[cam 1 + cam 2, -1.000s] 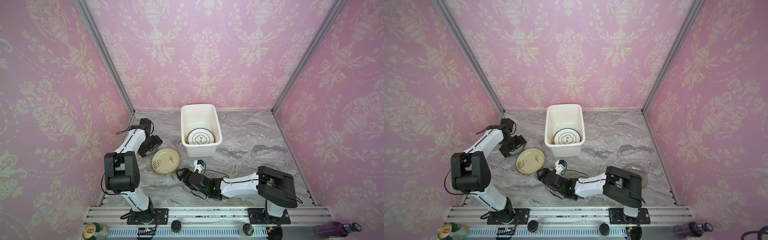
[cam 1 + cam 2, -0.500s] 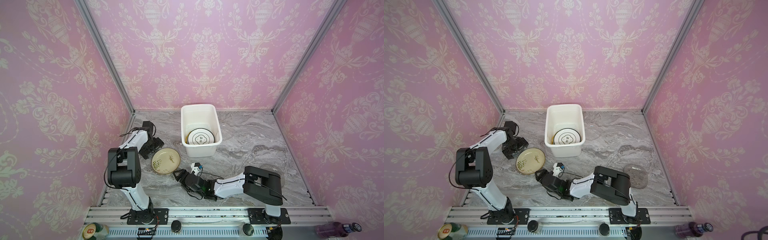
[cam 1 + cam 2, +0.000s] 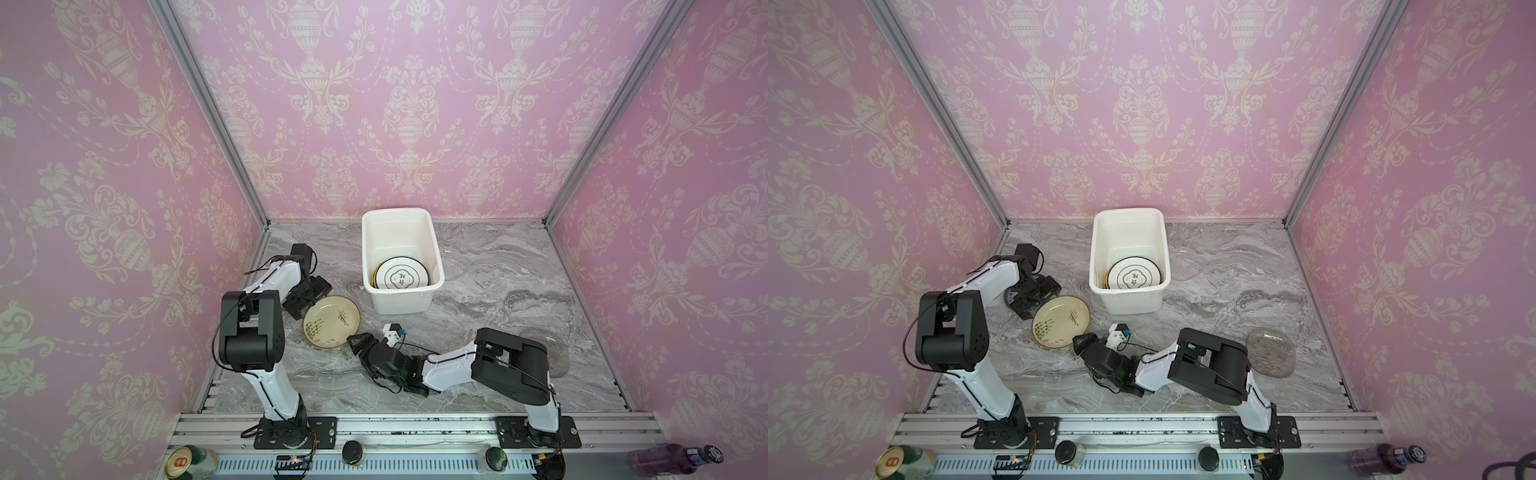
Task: Place the plates into the plastic bin on the countertop
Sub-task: 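Lower the right gripper beside the cream painted plate's rim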
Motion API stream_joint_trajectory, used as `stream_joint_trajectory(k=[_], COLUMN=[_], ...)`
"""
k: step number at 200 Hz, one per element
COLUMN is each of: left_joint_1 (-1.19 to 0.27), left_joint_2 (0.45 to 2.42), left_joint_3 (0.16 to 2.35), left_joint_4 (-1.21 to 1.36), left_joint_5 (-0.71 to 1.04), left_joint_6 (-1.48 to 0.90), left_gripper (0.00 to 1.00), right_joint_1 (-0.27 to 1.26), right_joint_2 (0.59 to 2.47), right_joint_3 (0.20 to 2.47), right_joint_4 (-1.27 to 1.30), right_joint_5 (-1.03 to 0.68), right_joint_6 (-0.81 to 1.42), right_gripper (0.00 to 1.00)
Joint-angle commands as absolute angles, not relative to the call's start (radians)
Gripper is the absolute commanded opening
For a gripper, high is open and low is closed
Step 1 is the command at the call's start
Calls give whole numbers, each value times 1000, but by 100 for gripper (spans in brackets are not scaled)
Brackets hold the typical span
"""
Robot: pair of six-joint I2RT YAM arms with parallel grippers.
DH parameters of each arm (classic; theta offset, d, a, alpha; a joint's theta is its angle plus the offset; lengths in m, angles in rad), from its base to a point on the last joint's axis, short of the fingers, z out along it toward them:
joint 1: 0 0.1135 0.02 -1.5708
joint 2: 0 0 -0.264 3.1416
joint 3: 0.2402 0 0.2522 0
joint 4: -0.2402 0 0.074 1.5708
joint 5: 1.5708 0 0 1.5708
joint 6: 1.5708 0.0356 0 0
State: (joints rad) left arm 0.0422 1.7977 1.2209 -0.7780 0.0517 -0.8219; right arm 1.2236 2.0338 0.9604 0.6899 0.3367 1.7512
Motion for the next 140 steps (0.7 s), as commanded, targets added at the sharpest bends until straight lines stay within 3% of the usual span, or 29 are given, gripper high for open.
stream_joint_trajectory(k=[1,140], left_joint_1=[25,-60], left_joint_2=[1818,1814], left_joint_3=[1221,1214], left_joint_4=[-816,-880], left_joint_5=[18,-16], left_joint_6=[-850,-882], left_gripper=[99,99], right_joint_1=[1213,1166], right_joint_2=[2077,2223], right_joint_3=[991,1043], right_joint_4=[710,888], right_joint_5=[329,256], right_joint_6=[1756,1775], right_gripper=[80,76])
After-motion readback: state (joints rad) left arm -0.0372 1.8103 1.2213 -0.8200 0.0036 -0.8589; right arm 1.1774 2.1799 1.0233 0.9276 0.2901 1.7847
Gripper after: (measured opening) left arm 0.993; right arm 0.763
